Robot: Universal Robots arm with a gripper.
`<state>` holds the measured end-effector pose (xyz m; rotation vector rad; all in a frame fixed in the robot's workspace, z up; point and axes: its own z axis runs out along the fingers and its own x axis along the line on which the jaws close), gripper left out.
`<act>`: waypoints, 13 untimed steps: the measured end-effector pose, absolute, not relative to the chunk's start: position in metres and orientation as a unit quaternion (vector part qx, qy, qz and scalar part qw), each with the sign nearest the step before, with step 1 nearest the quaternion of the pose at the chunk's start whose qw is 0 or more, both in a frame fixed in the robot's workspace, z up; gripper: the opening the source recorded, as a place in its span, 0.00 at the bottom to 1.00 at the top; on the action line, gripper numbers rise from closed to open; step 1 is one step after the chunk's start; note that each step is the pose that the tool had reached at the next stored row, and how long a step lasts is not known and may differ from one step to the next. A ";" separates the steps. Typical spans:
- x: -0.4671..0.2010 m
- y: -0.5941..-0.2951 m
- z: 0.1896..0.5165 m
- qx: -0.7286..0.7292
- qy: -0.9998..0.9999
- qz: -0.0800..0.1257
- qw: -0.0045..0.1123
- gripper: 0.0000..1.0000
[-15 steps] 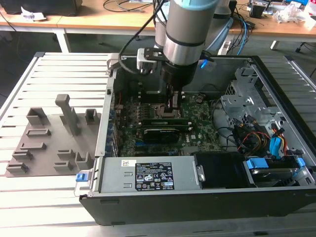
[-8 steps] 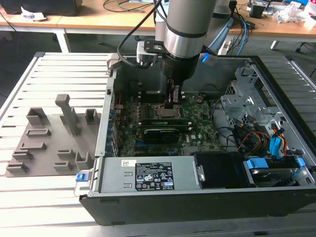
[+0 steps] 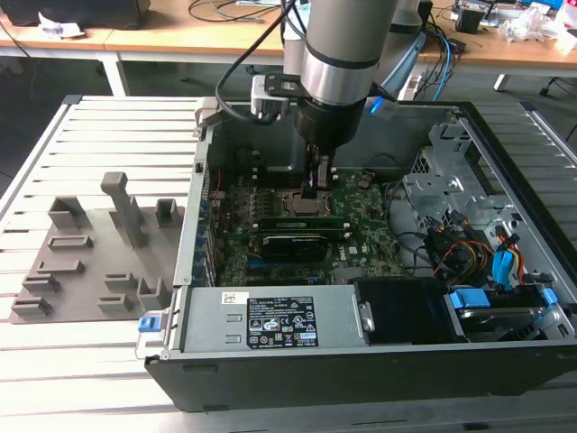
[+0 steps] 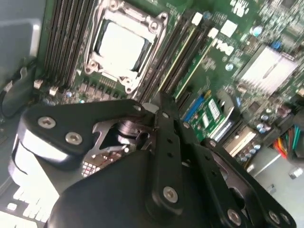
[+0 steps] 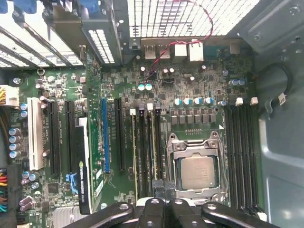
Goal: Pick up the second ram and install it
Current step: 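Press down the second ram until it locks into place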
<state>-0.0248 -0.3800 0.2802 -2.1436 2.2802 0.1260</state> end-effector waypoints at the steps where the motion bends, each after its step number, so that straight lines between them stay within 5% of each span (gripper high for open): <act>1: -0.016 -0.380 0.278 -0.684 0.728 0.041 0.003 0.11; 13: 0.022 -0.383 0.231 -0.684 0.728 0.042 0.001 0.11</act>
